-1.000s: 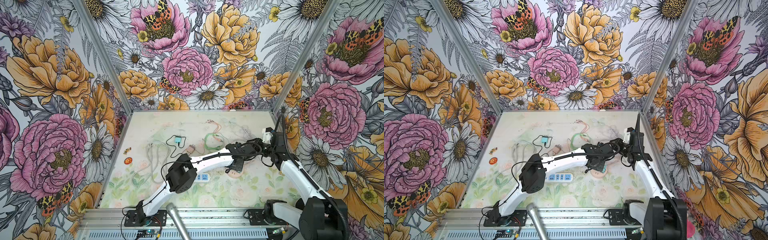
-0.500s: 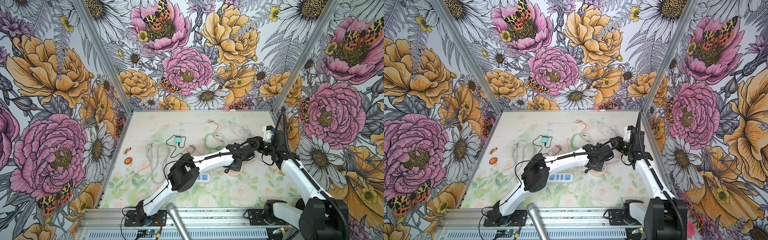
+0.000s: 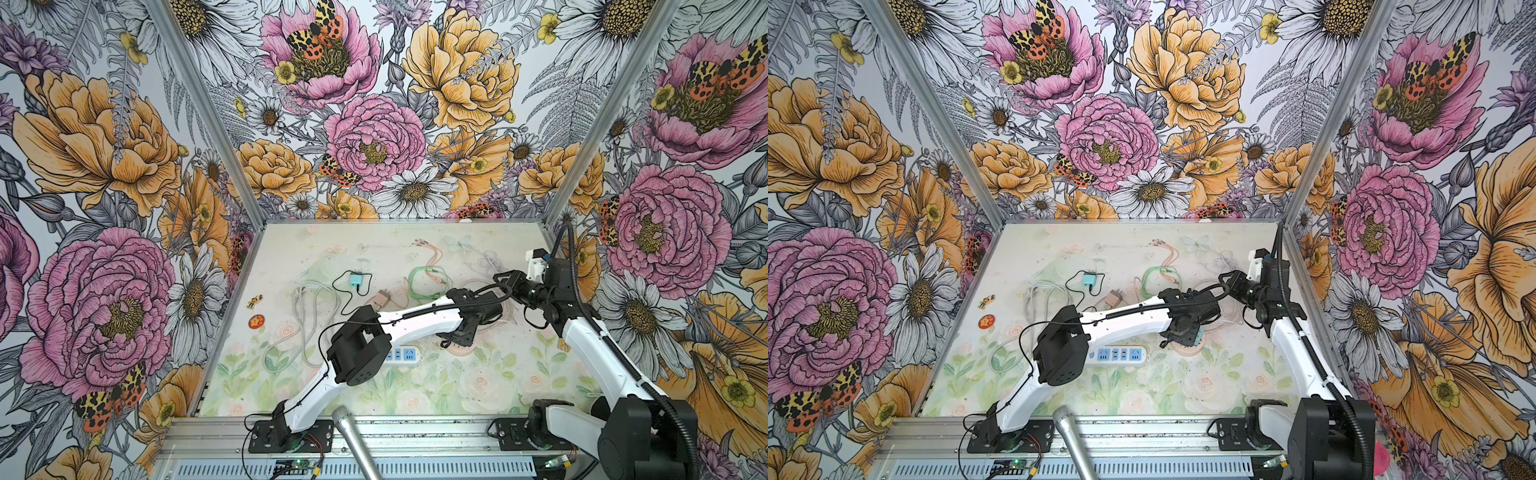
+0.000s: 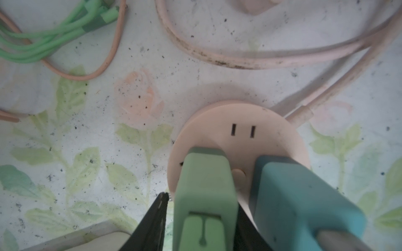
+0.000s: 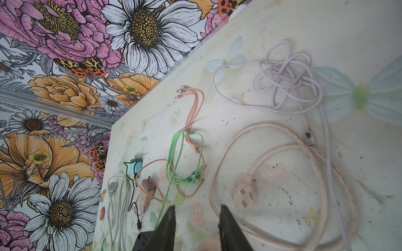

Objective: Insert the plug
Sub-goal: 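Push the light green charger prongs down into the pink socket with the left gripper, then open and raise the left gripper while the right arm swings toward the cables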

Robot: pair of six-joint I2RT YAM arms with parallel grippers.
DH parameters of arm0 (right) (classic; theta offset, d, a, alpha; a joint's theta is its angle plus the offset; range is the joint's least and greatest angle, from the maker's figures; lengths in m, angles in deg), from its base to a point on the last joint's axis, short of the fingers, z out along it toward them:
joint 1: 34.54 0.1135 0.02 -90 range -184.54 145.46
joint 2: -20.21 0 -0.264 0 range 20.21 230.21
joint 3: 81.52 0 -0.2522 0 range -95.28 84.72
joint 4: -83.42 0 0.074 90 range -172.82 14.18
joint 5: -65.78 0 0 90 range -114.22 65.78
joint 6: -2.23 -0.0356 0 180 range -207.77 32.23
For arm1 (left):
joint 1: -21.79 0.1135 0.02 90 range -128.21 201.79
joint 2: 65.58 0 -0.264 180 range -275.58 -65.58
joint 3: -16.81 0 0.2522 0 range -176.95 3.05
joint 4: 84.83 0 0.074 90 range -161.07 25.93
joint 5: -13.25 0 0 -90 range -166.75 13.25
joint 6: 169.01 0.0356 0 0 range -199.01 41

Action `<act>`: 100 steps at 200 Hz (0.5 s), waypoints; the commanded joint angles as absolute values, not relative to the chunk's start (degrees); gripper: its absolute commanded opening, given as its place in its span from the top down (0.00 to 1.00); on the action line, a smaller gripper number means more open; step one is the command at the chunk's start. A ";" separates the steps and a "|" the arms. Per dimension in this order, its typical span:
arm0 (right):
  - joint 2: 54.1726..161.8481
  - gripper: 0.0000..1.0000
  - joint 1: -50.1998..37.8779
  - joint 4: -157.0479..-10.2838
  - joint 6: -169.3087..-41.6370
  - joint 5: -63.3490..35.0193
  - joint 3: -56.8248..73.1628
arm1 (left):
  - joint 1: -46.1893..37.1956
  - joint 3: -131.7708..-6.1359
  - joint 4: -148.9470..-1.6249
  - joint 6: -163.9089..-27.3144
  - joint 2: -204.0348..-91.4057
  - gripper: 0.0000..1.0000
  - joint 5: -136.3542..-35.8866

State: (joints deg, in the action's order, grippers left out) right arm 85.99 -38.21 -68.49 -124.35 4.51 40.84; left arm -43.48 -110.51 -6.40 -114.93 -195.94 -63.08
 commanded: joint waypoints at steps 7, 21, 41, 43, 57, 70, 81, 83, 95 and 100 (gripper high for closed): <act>86.65 0.65 -37.84 -69.81 -125.11 5.31 38.40 | -44.42 -110.01 -6.43 -112.17 -192.83 0.55 -66.55; 86.44 0.65 -37.85 -69.81 -125.09 5.32 38.40 | -44.69 -109.94 -6.62 -112.02 -192.64 0.55 -67.23; 86.04 0.65 -37.81 -69.58 -125.02 5.27 38.48 | -45.13 -109.25 -6.70 -111.90 -191.64 0.55 -68.43; 86.04 0.65 -37.80 -69.55 -124.97 5.24 38.49 | -45.14 -109.09 -6.68 -111.95 -191.44 0.55 -68.47; 86.13 0.64 -37.84 -69.37 -124.93 5.23 38.11 | -45.31 -107.82 -6.71 -111.99 -189.60 0.55 -68.88; 86.32 0.63 -37.80 -69.20 -124.89 5.31 37.54 | -45.09 -106.44 -6.73 -111.76 -187.50 0.51 -69.32; 86.58 0.63 -37.75 -69.05 -124.95 5.25 36.94 | -44.71 -105.37 -6.69 -111.12 -185.62 0.48 -70.41; 86.68 0.63 -37.76 -69.02 -124.99 5.19 36.81 | -44.67 -105.22 -6.65 -110.98 -185.39 0.48 -70.59; 87.08 0.62 -37.71 -68.96 -125.12 4.91 36.17 | -44.16 -104.05 -6.74 -110.18 -182.99 0.47 -71.23; 87.30 0.62 -37.73 -68.89 -125.13 4.88 35.86 | -43.85 -103.54 -6.80 -109.68 -181.91 0.47 -71.74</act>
